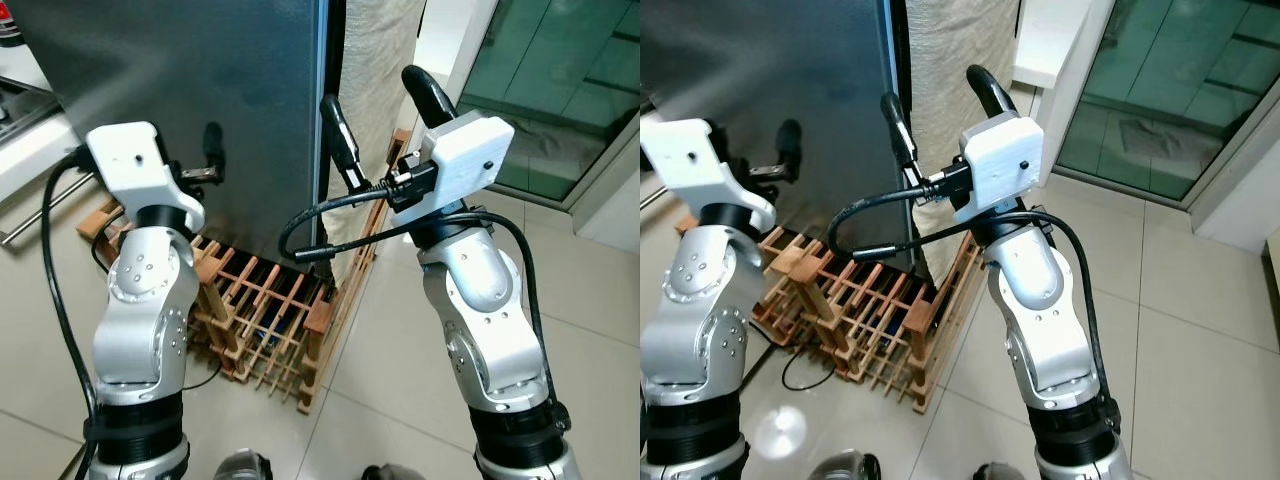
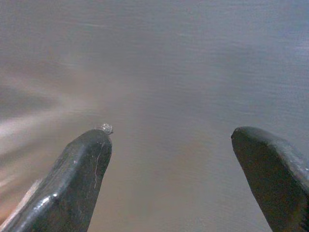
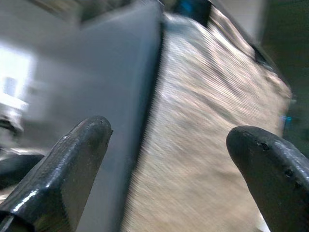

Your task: Restocking fridge

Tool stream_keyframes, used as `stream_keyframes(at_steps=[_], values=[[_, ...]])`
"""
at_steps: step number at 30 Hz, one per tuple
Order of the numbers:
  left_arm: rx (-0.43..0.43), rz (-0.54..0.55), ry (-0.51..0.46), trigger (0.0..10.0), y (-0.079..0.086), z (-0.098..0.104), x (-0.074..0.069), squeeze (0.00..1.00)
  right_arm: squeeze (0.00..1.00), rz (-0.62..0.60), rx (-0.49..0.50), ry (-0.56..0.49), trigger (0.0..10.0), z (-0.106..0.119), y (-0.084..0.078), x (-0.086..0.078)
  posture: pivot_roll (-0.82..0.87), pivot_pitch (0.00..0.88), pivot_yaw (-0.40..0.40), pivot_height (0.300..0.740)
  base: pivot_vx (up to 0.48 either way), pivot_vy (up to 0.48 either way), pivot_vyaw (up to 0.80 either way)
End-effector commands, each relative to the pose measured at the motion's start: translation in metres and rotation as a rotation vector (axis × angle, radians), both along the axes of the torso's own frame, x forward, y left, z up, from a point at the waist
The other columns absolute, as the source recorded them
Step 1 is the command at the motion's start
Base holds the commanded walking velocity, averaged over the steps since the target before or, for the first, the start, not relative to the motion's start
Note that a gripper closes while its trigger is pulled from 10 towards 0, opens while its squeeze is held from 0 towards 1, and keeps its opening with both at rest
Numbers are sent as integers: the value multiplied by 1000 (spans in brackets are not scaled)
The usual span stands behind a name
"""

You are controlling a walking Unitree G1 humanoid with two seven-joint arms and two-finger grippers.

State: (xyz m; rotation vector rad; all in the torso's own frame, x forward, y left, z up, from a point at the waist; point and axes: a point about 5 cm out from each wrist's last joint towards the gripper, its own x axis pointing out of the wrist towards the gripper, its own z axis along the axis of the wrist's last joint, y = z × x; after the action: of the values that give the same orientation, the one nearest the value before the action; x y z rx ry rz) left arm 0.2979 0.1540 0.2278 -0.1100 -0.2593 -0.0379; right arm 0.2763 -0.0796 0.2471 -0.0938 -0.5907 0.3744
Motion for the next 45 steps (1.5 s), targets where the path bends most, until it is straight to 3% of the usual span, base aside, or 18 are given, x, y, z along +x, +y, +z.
stream_keyframes(at_steps=[1, 2, 3, 4, 7, 10, 11, 16, 20, 25, 29, 35, 38, 42, 45], values=[[3, -89, 8, 10000, -9, 0, 2, 0, 71, -112, -9, 6, 10000, -5, -15, 3, -7, 1, -8, 740, 0, 0, 0], [5, -149, 29, 10000, -12, -4, 1, 0, 63, -181, -15, 40, 10000, -15, -26, 1, -16, 0, -8, 740, 0, 0, 0], [5, -149, 29, 10000, -12, -4, 1, 0, 63, -181, -15, 40, 10000, -15, -26, 1, -16, 0, -8, 740, 0, 0, 0], [21, -213, 85, 10000, -12, -15, -2, 0, 67, -297, -32, 128, 10000, -41, -47, -7, -27, 0, 0, 740, 0, 0, 0], [-12, -265, 117, 10000, -11, -21, -3, 0, 67, -371, -40, 217, 10000, -64, -64, -15, -39, 0, 7, 740, 0, 0, 0], [-23, -310, 103, 10000, -15, -20, -3, 0, 67, -415, -29, 261, 10000, -74, -77, -16, -62, 0, 22, 740, 0, 0, 0], [-40, -349, 66, 10000, -19, -14, -2, 0, 75, -465, -12, 276, 10000, -78, -90, -13, -77, 0, 31, 740, 0, 0, 0], [-42, -394, 56, 10000, -28, -11, 0, 0, 75, -495, -3, 276, 10000, -78, -94, -10, -92, 0, 37, 740, 0, 0, -635], [-26, -391, 18, 10000, -33, -2, -1, 0, 75, -455, -66, 233, 10000, -72, -89, -7, -108, 0, 39, 740, 0, 0, -434], [-77, -373, -2, 10000, -26, 6, -7, 0, 75, -458, -81, 212, 10000, -62, -96, -3, -116, 4, 18, 740, 0, 0, 0], [-87, -408, 44, 10000, -28, -7, -20, 0, 71, -453, -92, 224, 10000, -63, -101, -7, -116, 15, -16, 740, 0, 0, 0], [-98, -427, 60, 10000, -41, -12, -19, 0, 75, -444, -94, 230, 10000, -63, -100, -5, -129, 0, -25, 740, 0, 0, 0], [-101, -361, 75, 10000, -32, -16, -12, 0, 75, -450, -69, 206, 10000, -56, -102, -2, -137, 0, -20, 740, 0, 0, 0], [-178, -69, 63, 10000, 7, -25, -4, 0, 75, -497, 23, 190, 10000, -51, -112, -3, -135, 0, -9, 740, 0, 0, 0], [-206, 46, 73, 10000, 16, -32, -6, 0, 75, -509, 75, 177, 10000, -50, -114, -4, -133, 0, -2, 740, 0, 0, 0]])
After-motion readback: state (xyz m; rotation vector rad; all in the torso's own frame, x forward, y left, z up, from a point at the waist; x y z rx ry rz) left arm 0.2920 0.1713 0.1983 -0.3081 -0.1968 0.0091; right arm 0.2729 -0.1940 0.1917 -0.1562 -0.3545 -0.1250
